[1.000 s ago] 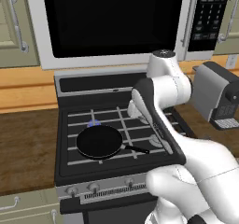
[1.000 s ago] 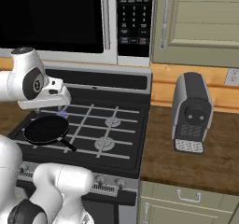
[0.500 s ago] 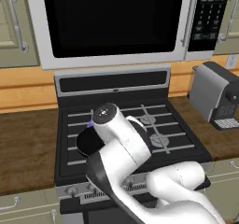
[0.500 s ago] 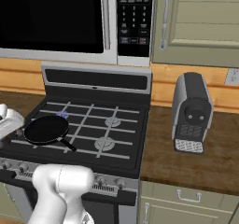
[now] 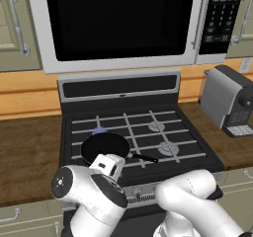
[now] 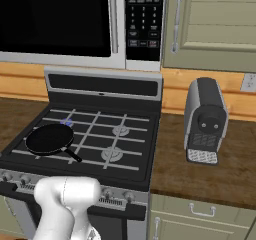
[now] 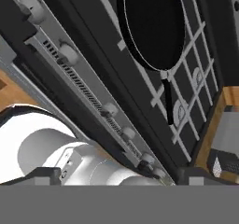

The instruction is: Turn off the rear left burner of the stove.

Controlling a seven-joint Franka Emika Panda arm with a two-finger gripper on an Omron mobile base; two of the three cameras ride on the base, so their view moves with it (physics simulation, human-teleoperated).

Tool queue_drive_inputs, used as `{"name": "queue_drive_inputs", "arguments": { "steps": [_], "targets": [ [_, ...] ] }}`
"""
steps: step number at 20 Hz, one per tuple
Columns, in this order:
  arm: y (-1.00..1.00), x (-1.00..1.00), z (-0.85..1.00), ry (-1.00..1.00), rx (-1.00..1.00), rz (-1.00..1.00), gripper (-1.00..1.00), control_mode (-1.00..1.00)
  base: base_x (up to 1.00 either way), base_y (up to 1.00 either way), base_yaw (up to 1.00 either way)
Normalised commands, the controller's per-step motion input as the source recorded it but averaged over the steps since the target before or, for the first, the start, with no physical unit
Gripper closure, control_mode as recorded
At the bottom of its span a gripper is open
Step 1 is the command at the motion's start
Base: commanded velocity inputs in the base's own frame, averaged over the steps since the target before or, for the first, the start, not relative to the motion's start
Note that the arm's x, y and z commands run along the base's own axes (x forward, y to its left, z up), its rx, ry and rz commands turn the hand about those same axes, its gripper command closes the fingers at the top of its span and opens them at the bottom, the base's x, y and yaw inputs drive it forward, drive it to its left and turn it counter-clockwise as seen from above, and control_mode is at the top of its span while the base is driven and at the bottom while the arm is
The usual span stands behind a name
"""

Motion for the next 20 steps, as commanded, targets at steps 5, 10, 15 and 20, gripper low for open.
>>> {"name": "queue_drive_inputs", "arguments": {
  "steps": [5,10,15,20],
  "targets": [
    [0.05,-0.02,-0.47,0.00,-0.30,0.26,-1.00,-1.00,0.00,0.00,0.00],
    [0.00,0.00,-0.62,0.00,-0.33,0.29,-1.00,-1.00,0.00,0.00,0.00],
    [0.32,0.23,-0.65,0.05,-0.46,0.19,-1.00,-1.00,0.00,0.00,0.00],
    [0.80,0.55,-0.51,0.13,-0.50,0.02,-1.00,-1.00,0.00,0.00,0.00]
  ]
}}
